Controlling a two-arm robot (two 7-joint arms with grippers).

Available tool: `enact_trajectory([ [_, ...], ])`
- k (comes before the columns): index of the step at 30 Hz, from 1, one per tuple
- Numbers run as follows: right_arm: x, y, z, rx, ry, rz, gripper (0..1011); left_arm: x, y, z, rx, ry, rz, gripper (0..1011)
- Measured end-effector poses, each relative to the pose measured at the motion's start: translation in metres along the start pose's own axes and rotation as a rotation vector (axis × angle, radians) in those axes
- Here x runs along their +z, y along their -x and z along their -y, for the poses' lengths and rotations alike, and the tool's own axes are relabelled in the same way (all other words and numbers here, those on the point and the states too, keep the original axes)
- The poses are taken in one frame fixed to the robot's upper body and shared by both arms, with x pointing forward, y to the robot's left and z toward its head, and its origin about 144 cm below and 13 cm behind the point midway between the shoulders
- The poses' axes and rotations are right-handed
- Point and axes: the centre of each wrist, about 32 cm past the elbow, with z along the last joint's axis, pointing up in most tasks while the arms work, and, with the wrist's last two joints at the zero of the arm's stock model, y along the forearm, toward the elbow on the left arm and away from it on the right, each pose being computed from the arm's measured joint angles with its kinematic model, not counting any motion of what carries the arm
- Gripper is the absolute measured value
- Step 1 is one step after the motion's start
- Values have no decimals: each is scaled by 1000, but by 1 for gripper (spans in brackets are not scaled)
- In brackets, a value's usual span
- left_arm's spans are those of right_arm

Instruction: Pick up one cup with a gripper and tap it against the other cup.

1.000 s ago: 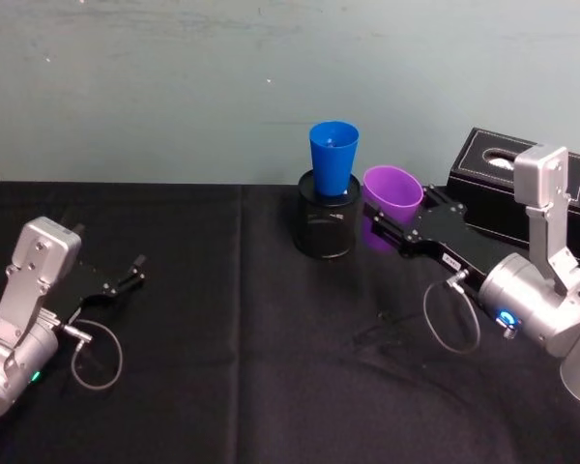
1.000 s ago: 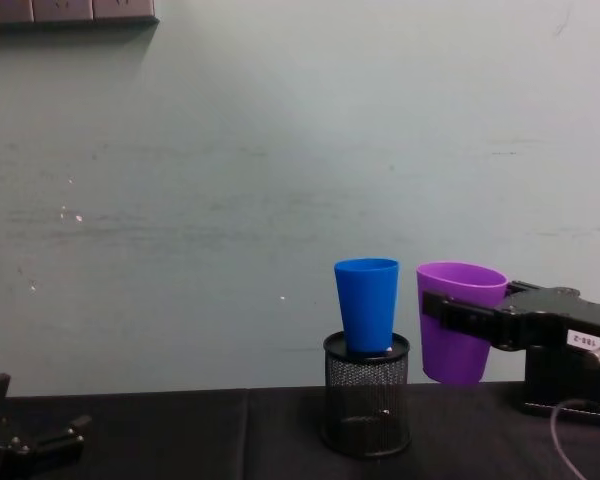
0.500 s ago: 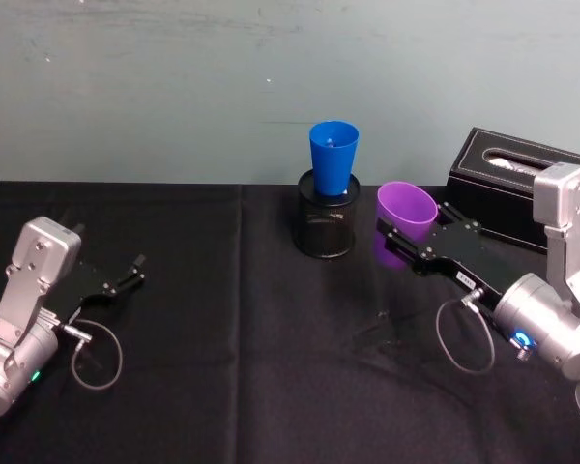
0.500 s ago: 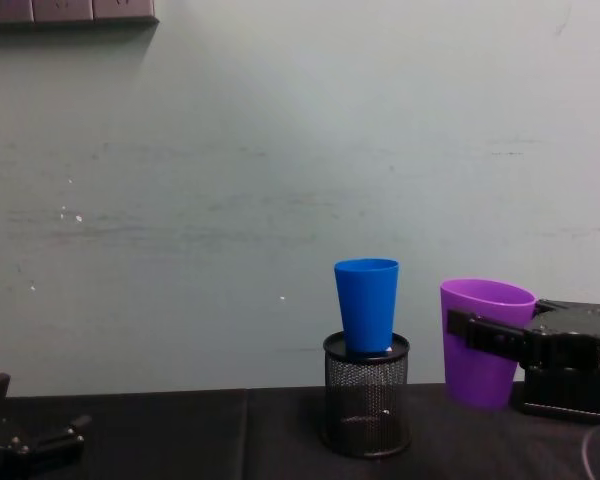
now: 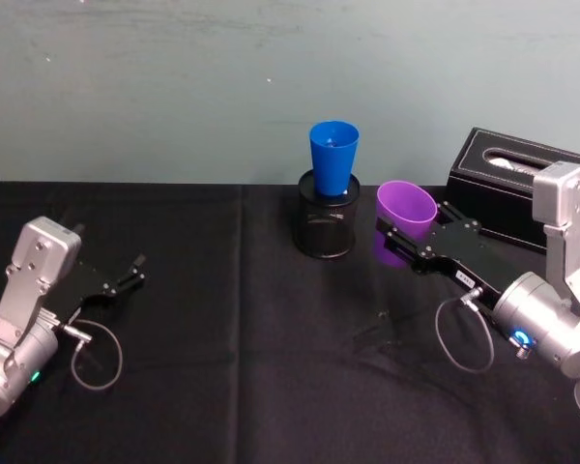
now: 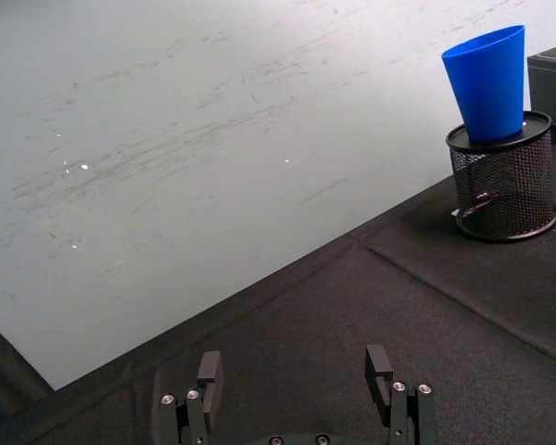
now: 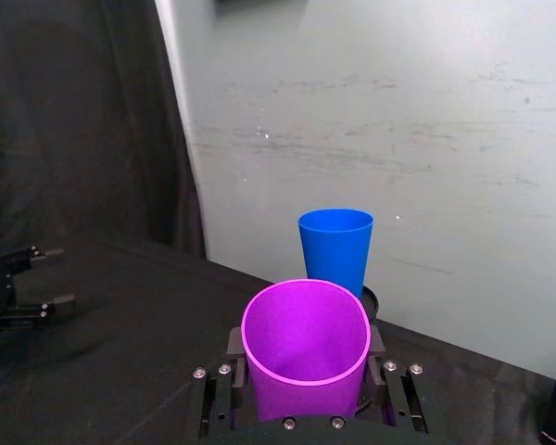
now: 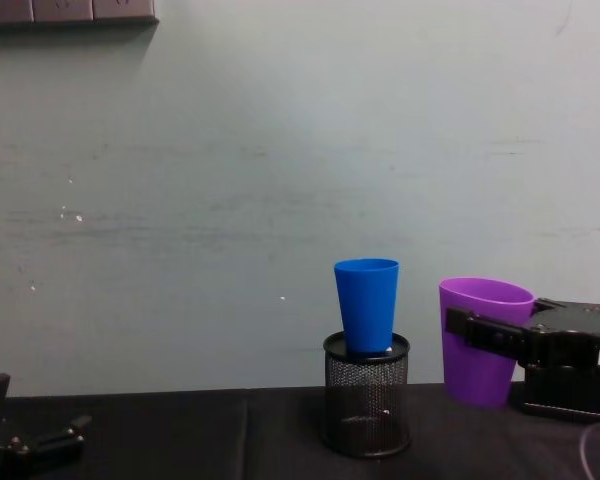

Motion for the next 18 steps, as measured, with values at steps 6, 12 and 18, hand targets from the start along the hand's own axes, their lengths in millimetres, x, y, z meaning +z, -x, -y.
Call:
enact_trajectory([
  [6,0,0,0,0,0,0,724,0,0,0,0,0,0,1012],
  [12,0,0,-1,0,0,0,724,0,0,0,0,0,0,1011],
  [18,0,0,-1,0,0,1,724,0,0,0,0,0,0,1012],
])
